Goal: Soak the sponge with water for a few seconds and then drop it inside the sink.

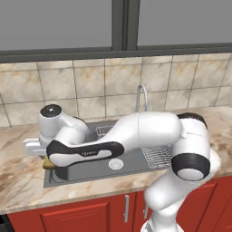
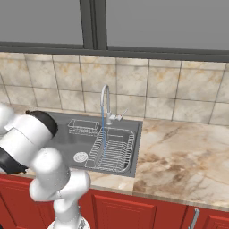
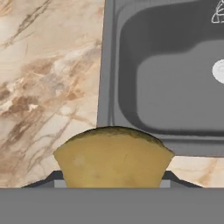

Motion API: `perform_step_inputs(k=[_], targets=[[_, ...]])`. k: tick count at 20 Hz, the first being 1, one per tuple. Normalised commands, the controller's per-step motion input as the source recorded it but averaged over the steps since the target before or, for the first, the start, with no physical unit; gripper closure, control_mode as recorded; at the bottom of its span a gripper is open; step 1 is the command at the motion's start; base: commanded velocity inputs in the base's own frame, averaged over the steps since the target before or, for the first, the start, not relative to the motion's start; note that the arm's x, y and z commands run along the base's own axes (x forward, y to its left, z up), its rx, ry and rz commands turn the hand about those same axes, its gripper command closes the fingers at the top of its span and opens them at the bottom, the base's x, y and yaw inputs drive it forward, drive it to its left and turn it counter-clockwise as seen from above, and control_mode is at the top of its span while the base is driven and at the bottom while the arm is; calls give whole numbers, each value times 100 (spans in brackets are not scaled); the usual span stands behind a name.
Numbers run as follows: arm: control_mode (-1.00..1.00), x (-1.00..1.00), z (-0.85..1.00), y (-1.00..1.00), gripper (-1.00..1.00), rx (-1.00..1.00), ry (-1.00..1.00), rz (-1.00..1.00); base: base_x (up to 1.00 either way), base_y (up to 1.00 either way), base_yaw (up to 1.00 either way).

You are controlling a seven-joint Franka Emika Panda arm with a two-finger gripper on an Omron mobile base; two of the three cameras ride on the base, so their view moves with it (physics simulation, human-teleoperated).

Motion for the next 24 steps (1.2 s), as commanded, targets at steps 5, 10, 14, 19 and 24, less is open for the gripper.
perform_step_inputs(k=[5, 10, 14, 19, 24], targets=[[-100, -20, 38, -65, 100, 6, -1, 0, 0, 0, 0], [-100, -15, 19, -67, 100, 0, 0, -1, 0, 0, 0], [-100, -8, 20, -66, 100, 0, 0, -2, 0, 0, 0], [-100, 0, 36, -64, 100, 0, 0, -1, 0, 0, 0], [-100, -2, 29, -48, 100, 0, 0, -4, 0, 0, 0]])
